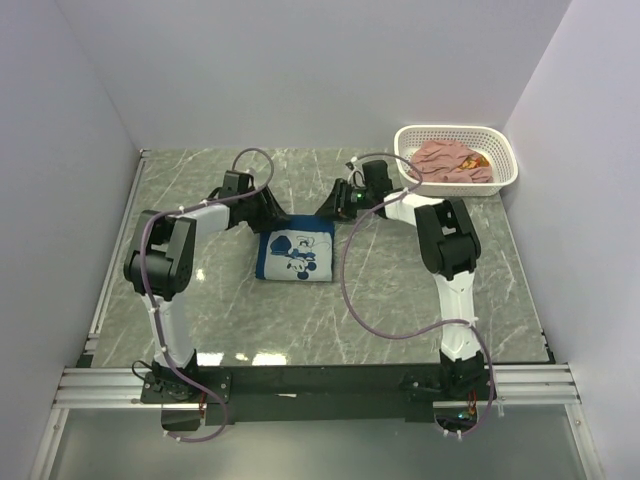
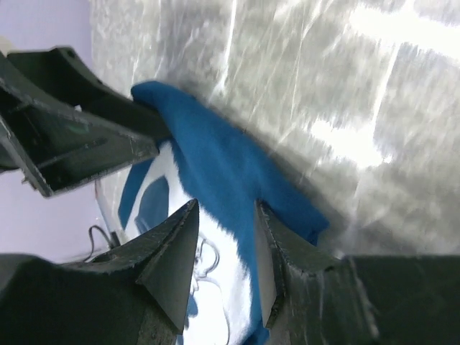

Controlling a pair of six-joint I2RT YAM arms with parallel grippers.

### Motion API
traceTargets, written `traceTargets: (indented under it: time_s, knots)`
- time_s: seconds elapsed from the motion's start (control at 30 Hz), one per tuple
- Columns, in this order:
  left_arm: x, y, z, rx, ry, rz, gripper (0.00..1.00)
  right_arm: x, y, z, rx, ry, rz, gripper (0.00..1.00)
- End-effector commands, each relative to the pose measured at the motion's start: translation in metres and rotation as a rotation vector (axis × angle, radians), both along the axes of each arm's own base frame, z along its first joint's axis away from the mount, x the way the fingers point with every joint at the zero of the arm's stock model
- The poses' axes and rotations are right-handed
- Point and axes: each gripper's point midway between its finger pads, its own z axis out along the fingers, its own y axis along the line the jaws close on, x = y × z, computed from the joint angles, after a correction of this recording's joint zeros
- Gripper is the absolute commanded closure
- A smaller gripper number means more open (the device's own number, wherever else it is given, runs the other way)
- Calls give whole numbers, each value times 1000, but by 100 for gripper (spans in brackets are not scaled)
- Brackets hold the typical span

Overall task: Fold and stack the t-shirts
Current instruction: Fold the tshirt

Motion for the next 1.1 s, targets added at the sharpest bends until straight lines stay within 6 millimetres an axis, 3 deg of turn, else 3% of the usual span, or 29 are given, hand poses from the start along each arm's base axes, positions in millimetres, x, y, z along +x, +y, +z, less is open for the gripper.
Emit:
traceTargets:
  time_s: [0.0, 0.07, 0.1, 0.17, 0.2, 0.23, 0.3, 0.33, 0.4, 0.43, 0.5, 0.53, 0.57, 0.7, 0.73, 0.83, 0.9, 0.97, 1.03, 1.07]
  knots:
    - [7, -2, 48, -33, -100, -15, 40, -9, 7, 65, 101, -102, 26, 56]
    - [1, -1, 63, -45, -121, -13, 36, -22, 4, 85, 131, -124, 20, 56]
    - [-2, -2, 86, -59, -167, -14, 34, -26, 5, 94, 151, -148, 25, 56]
    - [-13, -1, 95, -63, -182, -9, 29, -45, 5, 103, 188, -131, 33, 56]
    - [-18, -1, 112, -68, -219, -9, 29, -50, 6, 108, 208, -145, 42, 56]
    - [-27, -5, 108, -63, -214, -23, 29, -67, 9, 107, 224, -119, 67, 56]
    - [-42, -11, 117, -74, -233, -48, 30, -80, 12, 105, 233, -106, 88, 56]
    - [-54, -13, 106, -74, -207, -60, 35, -89, 15, 103, 234, -100, 103, 56]
    - [-70, -23, 103, -84, -213, -89, 41, -113, 20, 93, 232, -74, 146, 56]
    - [-83, -23, 85, -87, -177, -93, 47, -119, 21, 88, 226, -70, 161, 56]
    - [-92, -23, 70, -100, -158, -89, 57, -133, 19, 67, 207, -25, 179, 56]
    - [-103, -19, 51, -93, -104, -68, 70, -137, 18, 61, 208, -12, 186, 56]
    - [-104, -11, 39, -65, -88, -28, 75, -145, 14, 42, 197, 30, 187, 56]
    - [-113, 15, -4, -47, 4, 100, 86, -151, 0, -2, 164, 105, 172, 57]
    - [-124, 22, -18, -46, 44, 119, 89, -149, -8, -11, 151, 109, 156, 57]
    - [-135, 40, -30, -81, 86, 187, 89, -149, -22, -27, 139, 142, 125, 58]
    - [-138, 44, -23, -92, 67, 201, 89, -148, -27, -21, 149, 130, 112, 58]
    - [-144, 47, -18, -85, 66, 201, 85, -145, -29, -7, 148, 88, 106, 58]
    - [-141, 47, 3, -94, 6, 194, 77, -146, -28, 4, 142, 75, 108, 58]
    - [-144, 47, 7, -91, 7, 191, 75, -147, -24, 19, 156, 43, 122, 58]
